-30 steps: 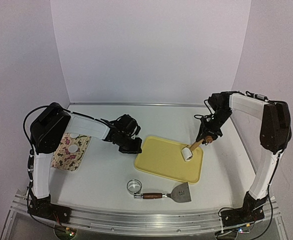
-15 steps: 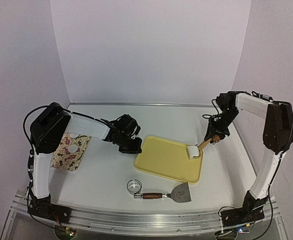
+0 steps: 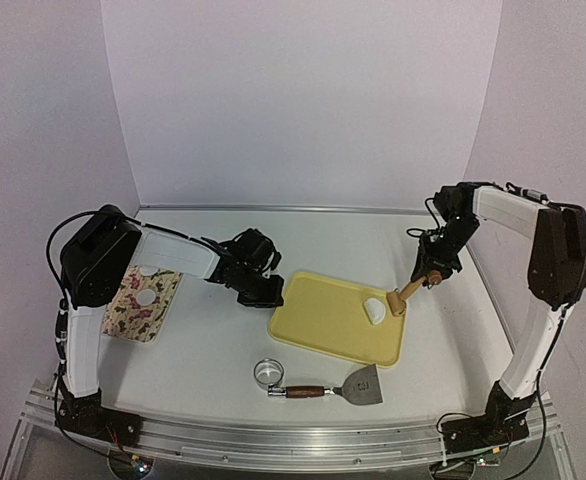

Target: Roll out the dumpling wrappers from the dough

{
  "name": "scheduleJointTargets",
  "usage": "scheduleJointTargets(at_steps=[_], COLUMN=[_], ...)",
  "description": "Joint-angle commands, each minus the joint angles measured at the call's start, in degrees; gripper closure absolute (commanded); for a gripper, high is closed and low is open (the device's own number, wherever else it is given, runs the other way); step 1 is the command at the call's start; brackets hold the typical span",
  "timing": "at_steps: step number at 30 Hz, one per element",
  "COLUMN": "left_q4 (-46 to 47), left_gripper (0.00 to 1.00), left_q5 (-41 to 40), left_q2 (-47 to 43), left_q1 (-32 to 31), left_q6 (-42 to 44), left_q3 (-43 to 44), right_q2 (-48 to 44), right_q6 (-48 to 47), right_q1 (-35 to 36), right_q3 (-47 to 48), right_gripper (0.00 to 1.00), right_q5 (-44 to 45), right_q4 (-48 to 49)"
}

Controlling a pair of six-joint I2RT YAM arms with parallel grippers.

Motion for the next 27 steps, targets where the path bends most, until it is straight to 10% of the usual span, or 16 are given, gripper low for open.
scheduleJointTargets(at_steps=[1,27], left_q4=[-10.91,-2.45], left_gripper=[1.00,0.98], left_q5=[-5.59,3.75], left_q2=[1.82,-6.14], left_q1=[2.78,2.08], left_q6=[1.57,-11.58], left_q3=[-1.83,-12.43], right_q2=[-1.62,-12.65], right_q6=[1.24,16.17], right_q1=[-0.98,13.32], right_q3=[0.41,5.06], right_gripper=[1.00,1.00], right_q5=[5.94,2.14], right_q4=[-2.35,-0.40])
